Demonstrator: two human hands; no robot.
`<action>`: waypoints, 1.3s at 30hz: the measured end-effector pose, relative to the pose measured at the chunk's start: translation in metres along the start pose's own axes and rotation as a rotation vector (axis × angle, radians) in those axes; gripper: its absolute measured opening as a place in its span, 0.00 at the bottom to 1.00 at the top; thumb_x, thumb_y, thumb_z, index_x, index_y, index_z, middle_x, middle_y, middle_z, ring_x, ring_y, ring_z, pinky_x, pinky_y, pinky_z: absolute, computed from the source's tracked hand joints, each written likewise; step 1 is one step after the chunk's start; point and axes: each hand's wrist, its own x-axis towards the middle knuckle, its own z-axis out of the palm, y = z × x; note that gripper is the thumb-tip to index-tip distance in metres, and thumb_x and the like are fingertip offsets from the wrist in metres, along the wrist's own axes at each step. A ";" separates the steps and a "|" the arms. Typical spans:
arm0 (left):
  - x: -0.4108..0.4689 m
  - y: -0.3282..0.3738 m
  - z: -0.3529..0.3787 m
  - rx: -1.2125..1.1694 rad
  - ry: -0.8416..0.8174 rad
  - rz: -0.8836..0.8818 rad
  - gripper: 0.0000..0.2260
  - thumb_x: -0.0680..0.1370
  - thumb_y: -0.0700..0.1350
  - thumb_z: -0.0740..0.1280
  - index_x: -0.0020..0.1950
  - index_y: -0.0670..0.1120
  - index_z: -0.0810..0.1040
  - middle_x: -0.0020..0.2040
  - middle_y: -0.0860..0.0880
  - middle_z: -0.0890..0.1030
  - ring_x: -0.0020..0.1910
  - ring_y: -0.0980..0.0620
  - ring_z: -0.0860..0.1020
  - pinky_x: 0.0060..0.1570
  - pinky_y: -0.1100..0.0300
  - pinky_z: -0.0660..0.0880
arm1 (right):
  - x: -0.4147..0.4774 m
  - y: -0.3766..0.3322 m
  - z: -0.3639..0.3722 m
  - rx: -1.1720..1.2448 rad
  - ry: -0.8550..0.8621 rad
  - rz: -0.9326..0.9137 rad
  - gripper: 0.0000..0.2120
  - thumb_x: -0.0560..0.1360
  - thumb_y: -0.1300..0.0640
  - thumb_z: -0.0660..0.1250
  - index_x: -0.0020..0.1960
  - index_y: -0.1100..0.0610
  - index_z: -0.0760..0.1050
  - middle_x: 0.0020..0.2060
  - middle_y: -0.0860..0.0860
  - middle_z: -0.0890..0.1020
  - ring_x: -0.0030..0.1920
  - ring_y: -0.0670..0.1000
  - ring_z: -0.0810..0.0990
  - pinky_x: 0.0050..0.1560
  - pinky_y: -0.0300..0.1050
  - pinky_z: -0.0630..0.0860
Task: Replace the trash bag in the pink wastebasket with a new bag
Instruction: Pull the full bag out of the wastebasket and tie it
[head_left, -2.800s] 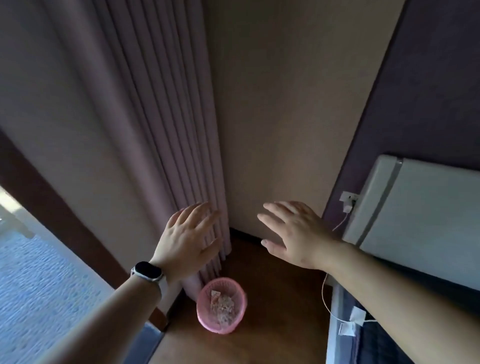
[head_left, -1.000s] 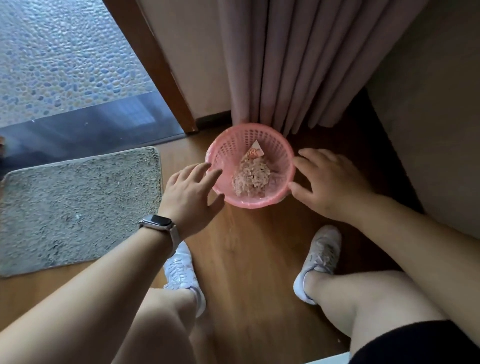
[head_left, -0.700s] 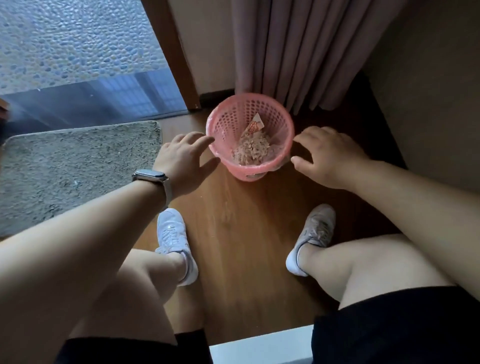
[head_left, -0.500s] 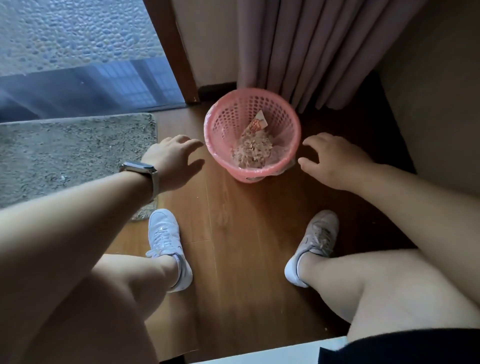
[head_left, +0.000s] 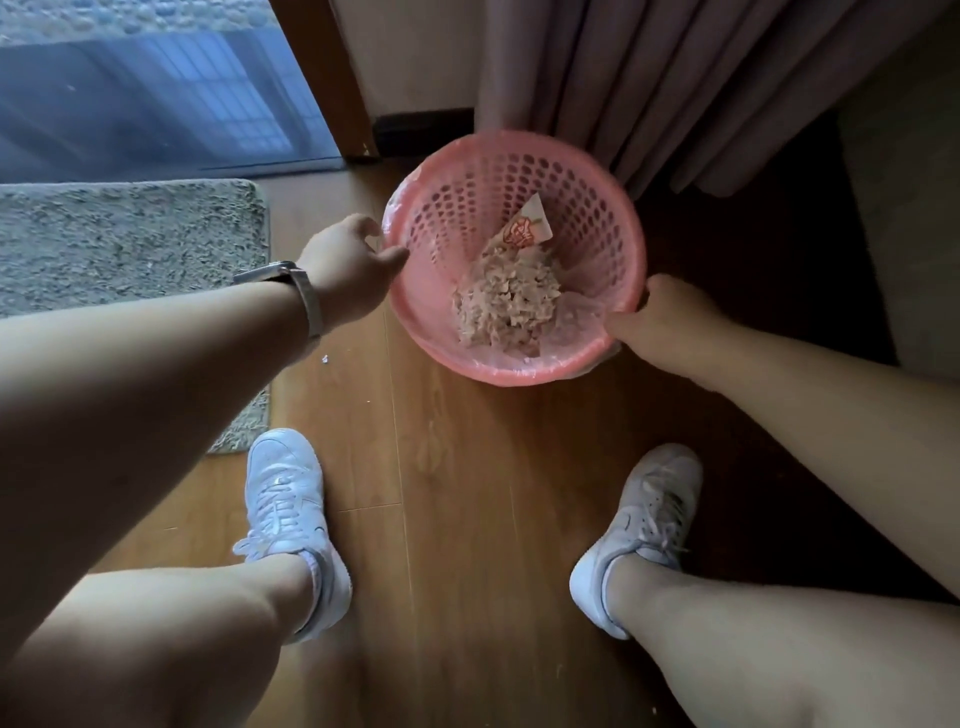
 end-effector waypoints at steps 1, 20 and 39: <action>0.002 0.002 0.001 -0.030 0.007 -0.011 0.16 0.78 0.54 0.65 0.60 0.46 0.78 0.54 0.45 0.82 0.53 0.43 0.78 0.50 0.56 0.73 | 0.000 0.000 0.002 0.058 -0.017 0.008 0.21 0.74 0.49 0.69 0.62 0.58 0.70 0.47 0.52 0.78 0.41 0.50 0.77 0.35 0.43 0.72; -0.066 -0.076 -0.038 -0.071 -0.312 -0.192 0.11 0.80 0.50 0.66 0.43 0.44 0.81 0.38 0.46 0.85 0.38 0.48 0.83 0.33 0.61 0.73 | 0.002 -0.044 0.031 -0.150 -0.018 -0.145 0.15 0.79 0.48 0.61 0.51 0.59 0.76 0.45 0.56 0.82 0.41 0.55 0.80 0.35 0.44 0.72; -0.019 -0.092 -0.031 -0.704 -0.393 -0.428 0.10 0.80 0.42 0.59 0.52 0.43 0.80 0.49 0.43 0.81 0.47 0.44 0.79 0.61 0.44 0.75 | 0.017 -0.025 0.034 0.236 -0.329 -0.046 0.13 0.71 0.61 0.61 0.53 0.51 0.76 0.47 0.54 0.83 0.47 0.53 0.80 0.43 0.45 0.75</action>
